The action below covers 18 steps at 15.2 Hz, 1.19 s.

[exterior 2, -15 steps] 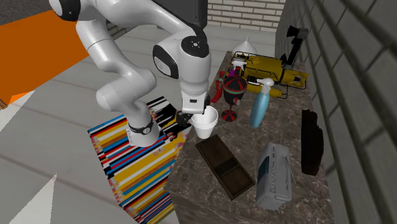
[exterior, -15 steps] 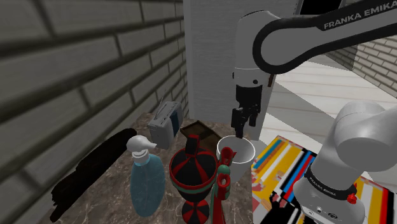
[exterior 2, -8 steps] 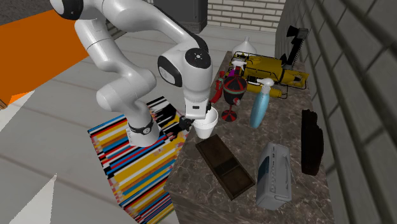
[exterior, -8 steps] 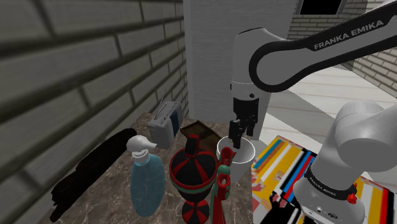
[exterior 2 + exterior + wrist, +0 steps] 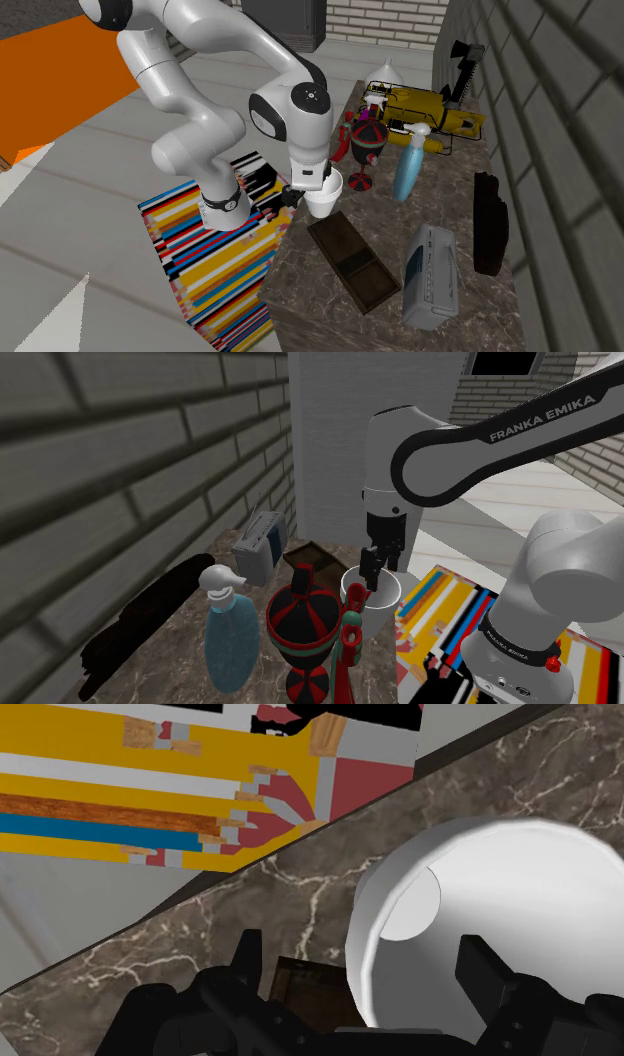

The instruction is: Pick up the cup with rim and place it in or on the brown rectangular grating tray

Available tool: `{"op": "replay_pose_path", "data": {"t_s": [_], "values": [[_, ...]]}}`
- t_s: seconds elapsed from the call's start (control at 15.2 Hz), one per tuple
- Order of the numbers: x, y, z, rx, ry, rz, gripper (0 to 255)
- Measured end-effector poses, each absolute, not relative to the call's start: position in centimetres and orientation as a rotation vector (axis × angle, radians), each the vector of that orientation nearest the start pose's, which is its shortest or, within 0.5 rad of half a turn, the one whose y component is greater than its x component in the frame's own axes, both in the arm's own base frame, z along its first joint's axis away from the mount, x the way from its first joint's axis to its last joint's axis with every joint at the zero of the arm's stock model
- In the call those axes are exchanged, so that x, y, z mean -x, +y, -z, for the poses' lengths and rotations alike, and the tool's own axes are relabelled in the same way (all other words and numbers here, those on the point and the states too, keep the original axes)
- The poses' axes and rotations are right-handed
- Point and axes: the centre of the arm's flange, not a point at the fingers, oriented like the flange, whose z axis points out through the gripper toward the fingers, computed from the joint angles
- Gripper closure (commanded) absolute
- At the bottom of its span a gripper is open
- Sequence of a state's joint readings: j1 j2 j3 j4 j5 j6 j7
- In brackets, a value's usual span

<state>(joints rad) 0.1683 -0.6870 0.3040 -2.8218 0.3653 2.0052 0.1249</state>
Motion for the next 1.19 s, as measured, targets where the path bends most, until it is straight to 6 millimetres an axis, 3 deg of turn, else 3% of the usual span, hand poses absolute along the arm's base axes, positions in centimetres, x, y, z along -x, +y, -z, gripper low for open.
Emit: {"op": "replay_pose_path", "data": {"t_s": [0.07,0.73,1.19], "values": [[-27.2,14.8,-36.8,3.039,-0.136,-0.246,255],[-27.2,14.8,-36.9,3.039,-0.136,-0.244,255],[-27.1,14.9,-40.1,3.039,-0.136,-0.246,255]]}}
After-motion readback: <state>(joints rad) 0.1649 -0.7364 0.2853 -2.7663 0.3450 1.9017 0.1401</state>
